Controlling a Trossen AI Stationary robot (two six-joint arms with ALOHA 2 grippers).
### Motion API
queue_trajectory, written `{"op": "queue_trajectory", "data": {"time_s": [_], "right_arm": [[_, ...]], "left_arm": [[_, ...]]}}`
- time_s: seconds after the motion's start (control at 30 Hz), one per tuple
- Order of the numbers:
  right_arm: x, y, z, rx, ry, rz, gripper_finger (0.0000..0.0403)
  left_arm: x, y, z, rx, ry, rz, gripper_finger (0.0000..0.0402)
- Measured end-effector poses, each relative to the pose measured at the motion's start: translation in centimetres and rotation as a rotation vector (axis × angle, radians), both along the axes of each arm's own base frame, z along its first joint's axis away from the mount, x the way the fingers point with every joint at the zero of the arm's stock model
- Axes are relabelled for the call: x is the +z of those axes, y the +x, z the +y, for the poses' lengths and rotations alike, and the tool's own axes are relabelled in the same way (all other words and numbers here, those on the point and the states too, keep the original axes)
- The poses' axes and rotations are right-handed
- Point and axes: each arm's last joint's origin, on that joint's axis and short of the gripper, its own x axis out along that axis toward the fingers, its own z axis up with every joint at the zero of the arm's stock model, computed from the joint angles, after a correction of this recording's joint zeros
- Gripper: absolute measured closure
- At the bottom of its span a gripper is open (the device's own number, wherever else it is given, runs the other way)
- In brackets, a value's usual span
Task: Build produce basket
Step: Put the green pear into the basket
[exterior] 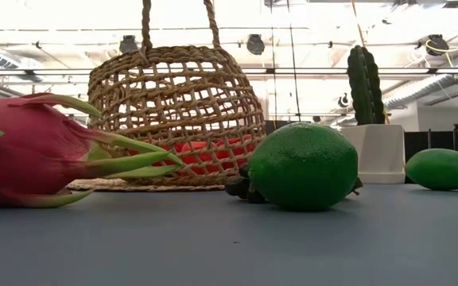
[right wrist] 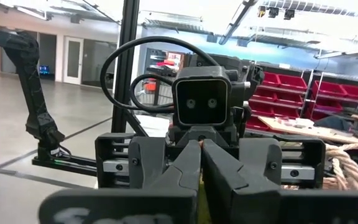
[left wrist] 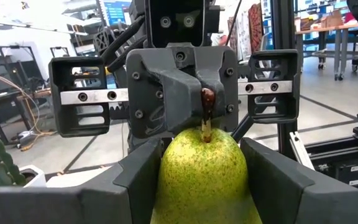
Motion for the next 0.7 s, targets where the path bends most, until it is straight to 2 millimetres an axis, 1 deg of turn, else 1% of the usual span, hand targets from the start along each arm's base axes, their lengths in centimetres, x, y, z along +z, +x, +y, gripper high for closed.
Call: {"op": "queue_trajectory", "data": {"time_s": [0.07,0.17,0.27,0.43,0.6,0.7], "right_arm": [[0.0,0.0,0.1,-0.002,-0.017,-0.003,0.0396],[0.1,-0.1,0.1,-0.001,-0.017,-0.013,0.0375],[0.4,-0.2,0.1,-0.003,-0.004,-0.040,0.0341],[0.7,-0.4,0.1,-0.001,0.001,-0.044,0.0273],[1.5,-1.4,0.4,0.027,0.009,-0.060,0.0222],[2.4,-2.6,0.7,0.030,0.023,-0.066,0.0206]], "left_arm": [[0.0,0.0,0.0,0.000,0.000,0.000,0.0191],[-0.1,0.0,0.0,-0.001,0.002,0.009,0.0191],[-0.3,0.0,0.0,-0.001,0.008,0.028,0.0191],[-0.4,0.0,0.0,-0.001,0.010,0.032,0.0191],[0.0,-0.2,-0.2,-0.007,-0.001,0.033,0.0190],[0.9,-0.8,-0.3,-0.016,-0.025,0.020,0.0190]]}}
